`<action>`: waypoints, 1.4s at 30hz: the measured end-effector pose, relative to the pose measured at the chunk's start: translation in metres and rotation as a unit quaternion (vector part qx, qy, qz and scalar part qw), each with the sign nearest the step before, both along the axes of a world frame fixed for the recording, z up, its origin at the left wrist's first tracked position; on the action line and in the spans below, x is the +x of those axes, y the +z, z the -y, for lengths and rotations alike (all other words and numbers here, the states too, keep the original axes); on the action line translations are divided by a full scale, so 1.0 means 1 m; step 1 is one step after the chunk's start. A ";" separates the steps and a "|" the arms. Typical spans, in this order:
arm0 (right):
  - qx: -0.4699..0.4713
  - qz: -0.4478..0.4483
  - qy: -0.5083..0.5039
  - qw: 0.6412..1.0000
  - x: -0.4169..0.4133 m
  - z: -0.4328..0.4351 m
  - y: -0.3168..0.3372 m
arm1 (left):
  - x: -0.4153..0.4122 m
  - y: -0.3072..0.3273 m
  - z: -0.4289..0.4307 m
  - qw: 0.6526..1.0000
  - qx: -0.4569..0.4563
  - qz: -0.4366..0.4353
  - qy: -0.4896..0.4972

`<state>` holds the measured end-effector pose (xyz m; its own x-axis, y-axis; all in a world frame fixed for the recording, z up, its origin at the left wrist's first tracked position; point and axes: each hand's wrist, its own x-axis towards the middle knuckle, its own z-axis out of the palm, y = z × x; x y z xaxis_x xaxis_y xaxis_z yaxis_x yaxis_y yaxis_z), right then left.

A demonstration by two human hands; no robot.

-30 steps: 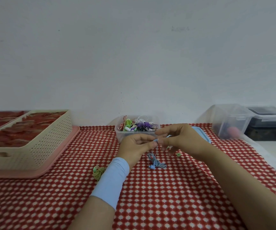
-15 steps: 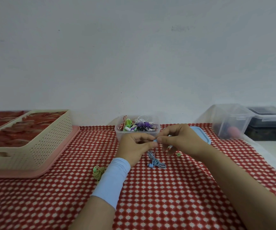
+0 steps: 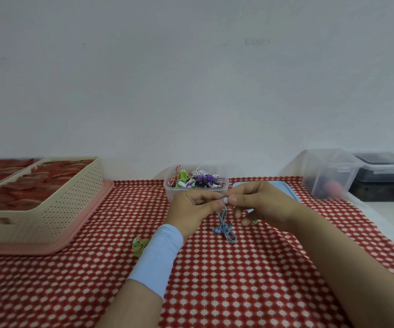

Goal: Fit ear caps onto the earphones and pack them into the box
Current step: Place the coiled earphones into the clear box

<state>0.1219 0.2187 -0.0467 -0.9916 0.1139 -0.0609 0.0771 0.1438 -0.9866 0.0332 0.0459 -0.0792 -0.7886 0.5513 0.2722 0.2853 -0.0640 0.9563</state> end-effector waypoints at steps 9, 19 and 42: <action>-0.069 0.102 0.026 0.992 -0.001 0.003 0.004 | 0.001 -0.004 0.001 0.998 0.013 0.048 -0.034; -0.109 0.115 0.043 0.986 -0.002 0.001 0.005 | 0.000 -0.003 0.000 0.997 0.025 0.064 -0.043; 0.405 0.074 -0.133 0.901 -0.011 -0.042 -0.017 | -0.011 -0.004 0.005 0.969 -0.230 -0.092 -0.004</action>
<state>0.1113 0.2608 -0.0635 -0.9101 0.4139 0.0193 0.3384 0.7692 -0.5421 0.0220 0.0407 -0.0828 -0.7458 0.6530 0.1321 0.4546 0.3538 0.8174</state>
